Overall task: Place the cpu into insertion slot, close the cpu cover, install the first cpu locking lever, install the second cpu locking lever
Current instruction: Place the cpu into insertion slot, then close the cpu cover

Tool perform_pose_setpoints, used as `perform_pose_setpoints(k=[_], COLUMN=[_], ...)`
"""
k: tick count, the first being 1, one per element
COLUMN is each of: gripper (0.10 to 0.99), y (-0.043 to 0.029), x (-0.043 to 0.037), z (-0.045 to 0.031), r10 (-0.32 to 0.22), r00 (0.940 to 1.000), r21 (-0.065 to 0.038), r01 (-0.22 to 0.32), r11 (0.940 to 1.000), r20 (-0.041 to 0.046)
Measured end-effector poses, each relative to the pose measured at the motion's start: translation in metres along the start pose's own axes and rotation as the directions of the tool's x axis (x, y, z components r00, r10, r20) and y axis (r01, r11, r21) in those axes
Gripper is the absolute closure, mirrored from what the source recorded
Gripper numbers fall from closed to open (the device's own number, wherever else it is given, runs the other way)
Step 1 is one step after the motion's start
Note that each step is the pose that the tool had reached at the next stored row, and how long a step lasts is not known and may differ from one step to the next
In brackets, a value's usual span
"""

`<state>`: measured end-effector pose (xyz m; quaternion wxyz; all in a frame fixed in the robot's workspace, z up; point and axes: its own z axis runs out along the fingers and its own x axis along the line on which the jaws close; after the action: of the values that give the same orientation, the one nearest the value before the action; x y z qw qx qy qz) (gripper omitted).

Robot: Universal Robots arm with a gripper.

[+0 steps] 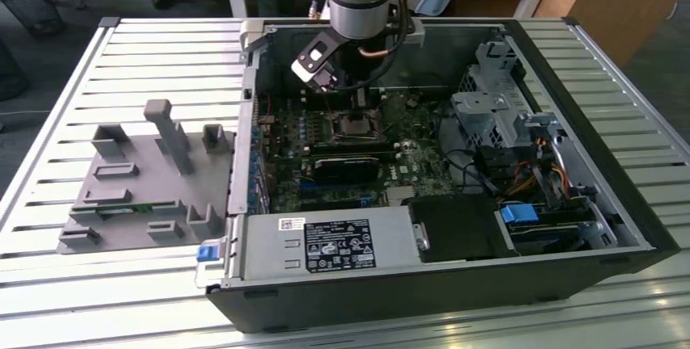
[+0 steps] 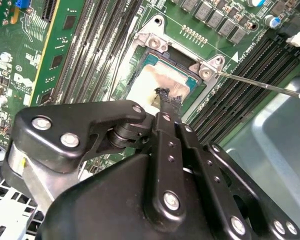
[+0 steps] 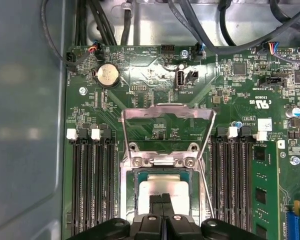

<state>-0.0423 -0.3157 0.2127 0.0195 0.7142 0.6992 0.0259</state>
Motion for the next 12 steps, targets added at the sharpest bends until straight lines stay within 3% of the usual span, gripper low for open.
perform_pose_setpoints(k=[12], gripper=[0.98], y=[0.0004], x=[0.0001], z=[-0.0063], r10=[0.0], r00=[1.0], r21=[0.002], r01=[0.0], r11=[1.0], r20=[-0.0001])
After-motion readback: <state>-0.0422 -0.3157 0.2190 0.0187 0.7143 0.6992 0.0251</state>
